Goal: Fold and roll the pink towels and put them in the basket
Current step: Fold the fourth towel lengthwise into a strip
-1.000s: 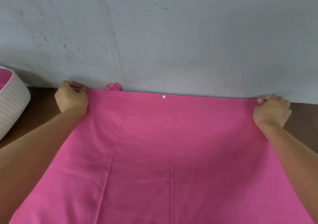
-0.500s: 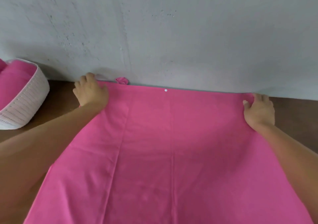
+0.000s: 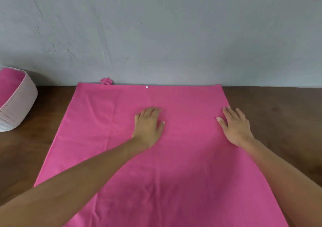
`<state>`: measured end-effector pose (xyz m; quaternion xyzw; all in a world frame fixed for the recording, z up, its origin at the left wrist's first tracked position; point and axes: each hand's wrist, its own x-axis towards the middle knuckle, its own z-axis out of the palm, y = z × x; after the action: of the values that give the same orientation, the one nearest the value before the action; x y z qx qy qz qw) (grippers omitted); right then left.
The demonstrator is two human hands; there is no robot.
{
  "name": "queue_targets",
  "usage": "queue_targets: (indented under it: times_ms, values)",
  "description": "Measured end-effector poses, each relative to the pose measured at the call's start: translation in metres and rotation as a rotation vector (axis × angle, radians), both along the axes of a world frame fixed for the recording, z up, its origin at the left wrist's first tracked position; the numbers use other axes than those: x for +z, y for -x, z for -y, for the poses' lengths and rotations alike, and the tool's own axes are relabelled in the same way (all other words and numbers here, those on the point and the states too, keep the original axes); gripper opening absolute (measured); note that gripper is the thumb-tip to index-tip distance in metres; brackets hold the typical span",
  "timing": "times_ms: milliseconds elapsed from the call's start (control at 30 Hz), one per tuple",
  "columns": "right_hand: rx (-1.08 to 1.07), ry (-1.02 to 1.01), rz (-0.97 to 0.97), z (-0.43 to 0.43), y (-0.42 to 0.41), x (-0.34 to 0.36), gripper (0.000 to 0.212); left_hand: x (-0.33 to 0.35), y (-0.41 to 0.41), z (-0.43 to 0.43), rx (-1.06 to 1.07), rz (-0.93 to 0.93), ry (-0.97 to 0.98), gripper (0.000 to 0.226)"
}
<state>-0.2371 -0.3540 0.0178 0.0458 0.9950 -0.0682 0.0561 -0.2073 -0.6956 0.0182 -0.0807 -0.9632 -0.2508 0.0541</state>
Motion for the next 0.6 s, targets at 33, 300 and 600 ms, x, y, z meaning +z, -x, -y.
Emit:
queue_targets:
  times_ms: [33,300,600]
  values:
    - [-0.001,-0.001,0.006,-0.002,-0.011,0.000,0.068,-0.003,-0.007,-0.013,-0.086,0.013,0.005,0.052]
    - [0.008,-0.006,0.049,-0.019,-0.099,0.001,0.072,-0.017,-0.035,-0.064,-0.308,0.045,0.240,0.064]
    - [0.007,0.049,0.023,-0.039,-0.226,-0.003,0.082,-0.019,-0.037,-0.063,-0.287,0.025,0.264,0.065]
